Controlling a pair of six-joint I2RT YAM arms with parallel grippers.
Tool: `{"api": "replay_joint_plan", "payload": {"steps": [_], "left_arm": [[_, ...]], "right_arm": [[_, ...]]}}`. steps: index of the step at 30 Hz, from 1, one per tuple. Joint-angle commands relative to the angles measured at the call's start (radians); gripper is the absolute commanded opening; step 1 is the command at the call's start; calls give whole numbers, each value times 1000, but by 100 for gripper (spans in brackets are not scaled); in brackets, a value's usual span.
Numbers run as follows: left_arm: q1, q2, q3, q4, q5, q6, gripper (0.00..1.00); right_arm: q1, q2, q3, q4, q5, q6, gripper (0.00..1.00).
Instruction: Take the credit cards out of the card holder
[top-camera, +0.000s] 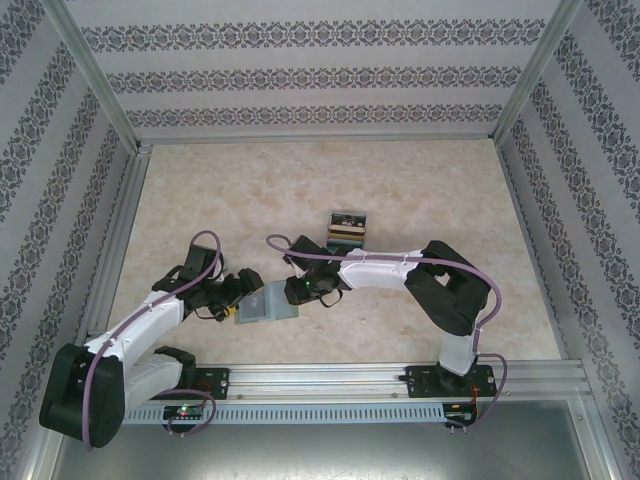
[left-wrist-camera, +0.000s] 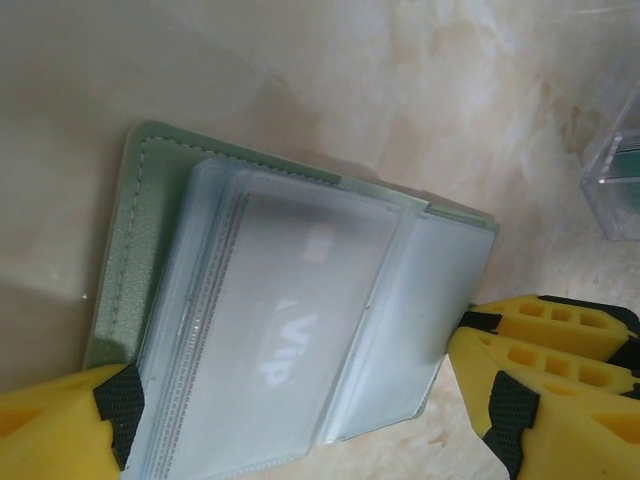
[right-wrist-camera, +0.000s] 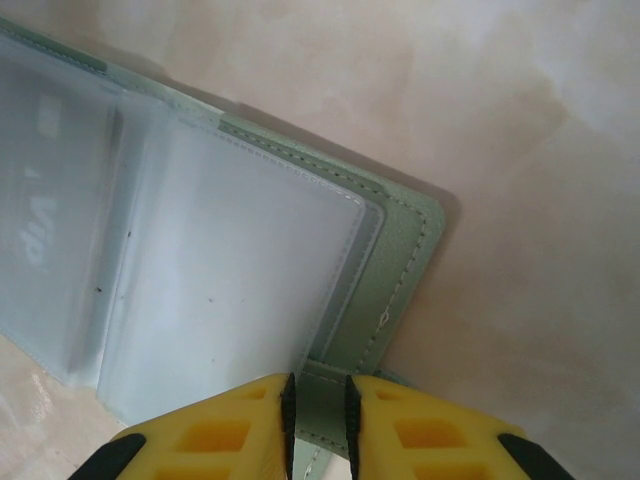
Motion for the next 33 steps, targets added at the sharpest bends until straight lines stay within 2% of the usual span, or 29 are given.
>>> {"api": "replay_joint_plan", "payload": {"steps": [1,5,11,26,33], "left_arm": [[14,-57,22,-34,-35,12,91],[13,-72,22,2,-5,15,90],[14,-4,19,53,35,16,90],[13,86,15,73,50,28,89],[10,102,-9,177,124,-12,90]], "right_arm": [[7,45,-17,9,-13,14,25],[7,48,-15,9,-18,14,25],[7,48,-14,8,-19,14,24],[8,49,-8,5,-19,14,24],[9,56,-8,11,-23,17,24]]}}
